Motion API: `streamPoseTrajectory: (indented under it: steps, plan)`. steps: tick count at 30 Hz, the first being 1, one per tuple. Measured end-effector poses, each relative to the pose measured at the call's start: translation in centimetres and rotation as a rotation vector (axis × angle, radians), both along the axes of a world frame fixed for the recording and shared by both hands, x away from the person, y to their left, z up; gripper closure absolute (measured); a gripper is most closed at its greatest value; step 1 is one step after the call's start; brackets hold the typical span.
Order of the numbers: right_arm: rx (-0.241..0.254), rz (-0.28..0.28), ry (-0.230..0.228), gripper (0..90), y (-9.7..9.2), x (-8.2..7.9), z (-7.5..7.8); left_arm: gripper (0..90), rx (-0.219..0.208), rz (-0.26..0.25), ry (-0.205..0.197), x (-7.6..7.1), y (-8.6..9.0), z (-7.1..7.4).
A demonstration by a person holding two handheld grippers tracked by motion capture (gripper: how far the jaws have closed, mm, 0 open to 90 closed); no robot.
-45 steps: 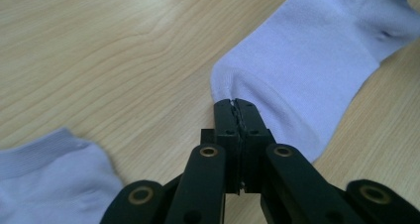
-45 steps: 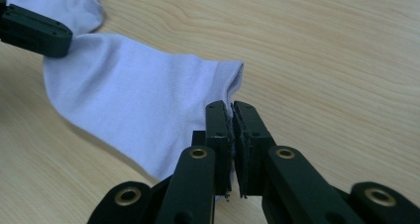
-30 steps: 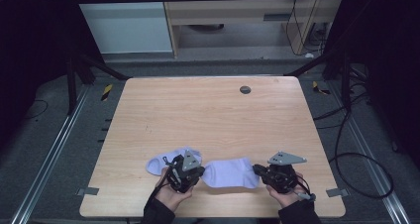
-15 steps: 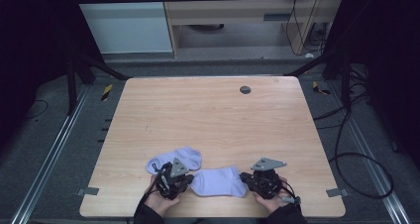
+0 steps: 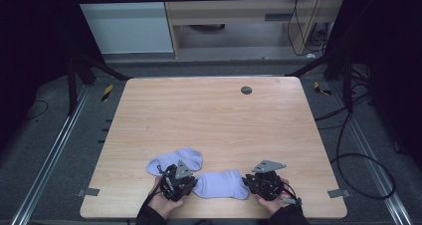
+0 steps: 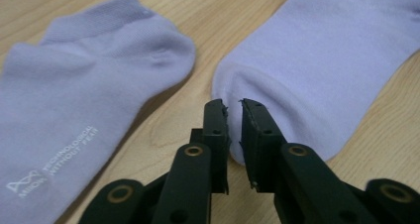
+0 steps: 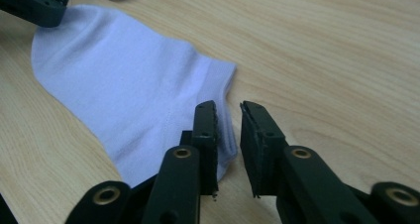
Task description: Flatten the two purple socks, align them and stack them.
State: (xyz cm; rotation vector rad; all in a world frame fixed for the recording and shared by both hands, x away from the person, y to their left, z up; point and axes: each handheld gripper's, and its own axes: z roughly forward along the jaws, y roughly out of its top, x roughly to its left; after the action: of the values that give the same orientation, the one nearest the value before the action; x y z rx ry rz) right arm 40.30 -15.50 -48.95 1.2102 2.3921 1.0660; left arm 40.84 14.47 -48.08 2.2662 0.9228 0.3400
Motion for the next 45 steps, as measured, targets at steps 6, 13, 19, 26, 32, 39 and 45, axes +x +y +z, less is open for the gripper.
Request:
streamPoseTrajectory:
  steps: [6, 13, 19, 26, 32, 39, 45]
  plan:
    - [0.033, -0.024, -0.054, 69.2, -0.4, 0.2, 0.8, 69.8, -0.063, 0.065, -0.042, 0.3, 2.1, 1.6]
    - [0.072, -0.031, -0.124, 60.3, 0.7, 1.2, 2.1, 65.4, -0.074, 0.138, -0.068, 1.3, 4.5, 2.0]
    - [0.097, -0.038, -0.150, 56.1, 1.6, 1.7, 2.7, 61.4, -0.077, 0.181, -0.085, 1.9, 6.0, 2.0]
    - [0.106, -0.038, -0.168, 50.8, 3.8, 2.9, 3.1, 59.7, -0.078, 0.256, -0.095, 2.7, 9.1, 2.0]
    - [0.117, -0.028, -0.155, 46.0, 6.9, 4.6, 2.8, 58.4, -0.059, 0.317, -0.099, 2.9, 11.9, 1.5]
    - [0.119, -0.025, -0.155, 43.7, 9.2, 5.9, 2.3, 57.4, -0.057, 0.354, -0.095, 3.0, 13.4, 1.2]
    - [0.095, -0.015, -0.133, 44.0, 11.5, 7.4, 1.6, 57.8, -0.044, 0.384, -0.073, 3.2, 14.3, 0.6]
